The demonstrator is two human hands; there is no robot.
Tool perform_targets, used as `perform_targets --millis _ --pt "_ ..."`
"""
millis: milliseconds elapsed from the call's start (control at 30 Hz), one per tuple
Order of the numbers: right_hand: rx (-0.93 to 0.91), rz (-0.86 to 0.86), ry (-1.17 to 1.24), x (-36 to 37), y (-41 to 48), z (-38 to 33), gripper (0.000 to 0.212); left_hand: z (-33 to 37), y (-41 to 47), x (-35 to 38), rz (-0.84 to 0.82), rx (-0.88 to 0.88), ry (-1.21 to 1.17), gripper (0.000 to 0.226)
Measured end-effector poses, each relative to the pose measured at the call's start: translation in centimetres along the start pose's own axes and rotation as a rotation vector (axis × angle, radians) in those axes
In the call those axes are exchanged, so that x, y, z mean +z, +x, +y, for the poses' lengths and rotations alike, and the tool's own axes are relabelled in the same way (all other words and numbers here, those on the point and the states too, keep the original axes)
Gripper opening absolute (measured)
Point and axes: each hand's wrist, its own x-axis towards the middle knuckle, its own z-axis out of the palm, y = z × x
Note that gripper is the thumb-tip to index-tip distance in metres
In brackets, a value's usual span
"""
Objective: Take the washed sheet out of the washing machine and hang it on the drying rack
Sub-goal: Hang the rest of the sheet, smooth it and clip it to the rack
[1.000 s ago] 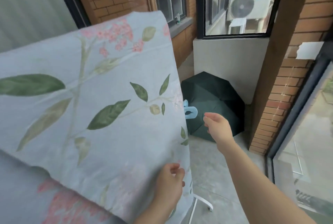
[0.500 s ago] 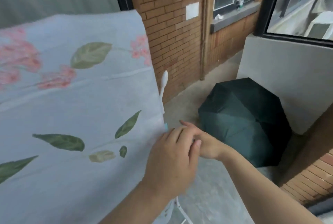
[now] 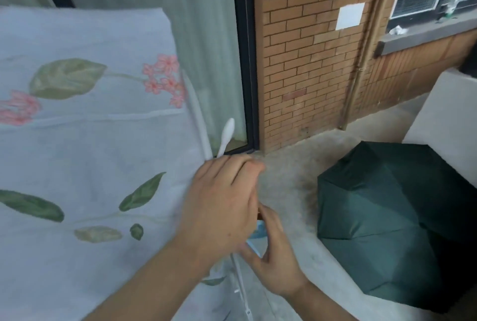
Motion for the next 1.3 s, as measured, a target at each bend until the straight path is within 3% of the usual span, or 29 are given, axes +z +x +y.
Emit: perform_targets --millis 133,300,500,567,767,1067,1300 --pt "0.011 -0.272 -0.164 -3.3 1.0 0.6 0.099 0.9 0.6 0.6 0.132 -0.161 -0.003 0.024" --pt "-0.025 -0.405 -0.372 -6.1 2.5 0.9 0.097 4.0 1.7 0.3 0.282 -0.482 -0.019 0.013" --pt "-0.327 -0.270 -0.395 -7.4 3.3 1.3 0.058 6.2 3.1 0.2 0.356 -0.666 -0.053 0.012" --pt "-0.334 -0.245 -0.370 -7.9 3.2 1.3 0.052 6.4 3.2 -0.2 0.356 -0.707 -0.084 0.013" --pt "-0.372 -0.248 -0.360 -8.7 4.1 1.1 0.046 6.6 3.7 -1.3 0.272 -0.752 -0.110 0.007" --pt "-0.505 -0.229 -0.486 -10.1 4.8 0.3 0.037 6.7 4.1 -2.0 0.262 -0.798 -0.201 0.009" --pt "-0.503 -0.213 -0.424 -11.0 4.3 0.9 0.034 6.9 3.7 -1.6 0.272 -0.812 -0.176 0.010"
